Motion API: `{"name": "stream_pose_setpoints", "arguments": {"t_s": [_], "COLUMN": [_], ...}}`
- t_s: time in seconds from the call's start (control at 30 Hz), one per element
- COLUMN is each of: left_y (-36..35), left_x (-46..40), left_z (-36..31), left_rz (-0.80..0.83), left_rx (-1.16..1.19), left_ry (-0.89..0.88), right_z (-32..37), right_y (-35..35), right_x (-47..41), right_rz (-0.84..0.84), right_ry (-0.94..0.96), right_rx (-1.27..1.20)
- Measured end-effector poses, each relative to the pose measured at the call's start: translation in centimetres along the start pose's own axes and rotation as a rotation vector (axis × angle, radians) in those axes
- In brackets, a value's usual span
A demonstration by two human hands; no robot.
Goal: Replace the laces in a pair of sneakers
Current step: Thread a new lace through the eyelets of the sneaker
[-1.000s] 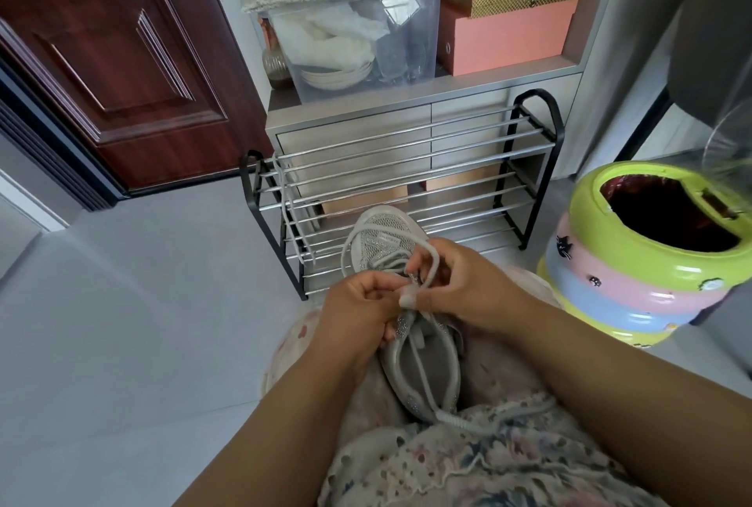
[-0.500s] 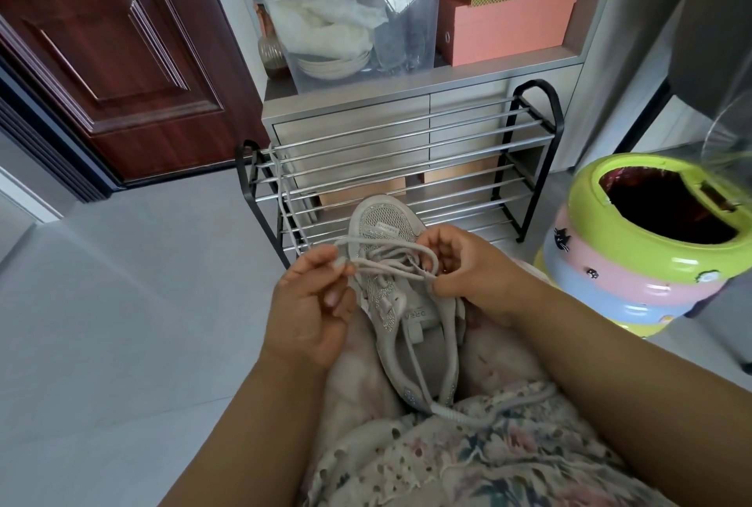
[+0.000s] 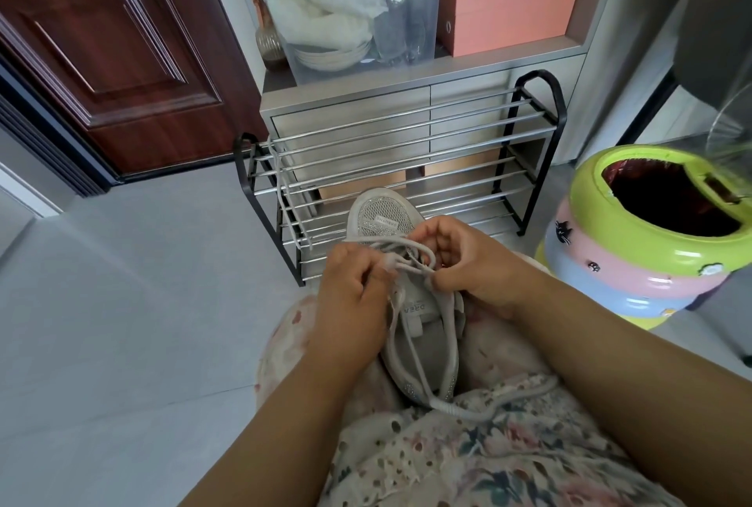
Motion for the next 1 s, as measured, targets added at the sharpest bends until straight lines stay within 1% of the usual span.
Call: {"name": "stream_pose_setpoints", "arguments": {"t_s": [0.07, 0.13, 0.17, 0.2, 0.23, 0.27, 0.33, 0.37, 0.43, 0.5, 0.53, 0.6, 0.67, 0.73, 0.8, 0.83, 0.9, 0.97, 1.0], "left_y": [1.8, 3.8, 4.7, 5.4, 5.8, 5.8, 5.3, 4.7, 2.7, 0.6, -0.2, -0.9, -1.0, -1.0, -0.5, 0.2, 1.8, 3.4, 3.9], "left_x": [0.4, 0.9, 1.1, 1.0, 0.6, 0.2, -0.3, -0.3, -0.2, 0.1, 0.2, 0.2, -0.1, -0.2, -0.1, 0.1, 0.6, 1.0, 0.9], "left_z": [0.5, 0.9, 1.1, 1.5, 1.7, 2.2, 2.4, 1.9, 0.8, -0.2, -0.1, 0.5, 0.9, 0.6, 0.2, -0.1, -0.2, 0.3, 0.7], "left_rz": [-0.283, -0.585, -0.697, -0.759, -0.772, -0.738, -0.615, -0.525, -0.307, -0.087, 0.001, 0.094, 0.12, 0.116, 0.019, -0.075, -0.314, -0.525, -0.572], "left_rx": [0.141, 0.228, 0.245, 0.243, 0.22, 0.2, 0.084, -0.009, -0.147, -0.221, -0.223, -0.218, -0.228, -0.133, 0.024, 0.086, 0.2, 0.289, 0.308], "left_ry": [0.062, 0.102, 0.12, 0.141, 0.165, 0.189, 0.213, 0.195, 0.104, 0.042, 0.036, 0.051, 0.063, 0.067, 0.07, 0.048, 0.0, 0.028, 0.067], "right_z": [-0.1, -0.2, -0.2, -0.3, -0.3, -0.3, -0.2, -0.2, -0.1, 0.1, 0.1, 0.2, 0.2, 0.1, 0.0, 0.0, -0.1, -0.2, -0.3], "right_y": [0.1, 0.1, 0.1, 0.1, 0.1, 0.1, 0.1, 0.1, 0.1, 0.1, 0.1, 0.1, 0.1, 0.1, 0.1, 0.1, 0.2, 0.3, 0.3], "right_x": [0.0, 0.0, 0.0, 0.0, 0.0, 0.0, 0.0, 0.0, 0.1, 0.1, 0.2, 0.2, 0.2, 0.2, 0.1, 0.0, 0.0, -0.1, -0.2], "right_rz": [-0.008, -0.013, -0.013, -0.013, -0.015, -0.016, -0.017, -0.018, -0.022, -0.024, -0.02, -0.012, -0.009, -0.011, -0.012, -0.012, -0.015, -0.017, -0.017], "right_ry": [-0.009, -0.015, -0.015, -0.014, -0.012, -0.01, -0.006, -0.002, 0.007, 0.018, 0.024, 0.03, 0.033, 0.034, 0.032, 0.031, 0.037, 0.043, 0.043], "right_rx": [-0.01, -0.022, -0.025, -0.024, -0.021, -0.018, -0.01, -0.008, -0.001, 0.0, -0.001, 0.0, 0.005, -0.002, -0.005, 0.005, 0.034, 0.032, 0.021]}}
Point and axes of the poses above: each hand's wrist, its own x-axis away from the middle knuckle, its own y-axis out of the back of the hand, z = x × y, the point moved 5 cm from there along -x, towards the middle knuckle, and after that the axes turned 13 degrees about x, right-handed, at the moved point
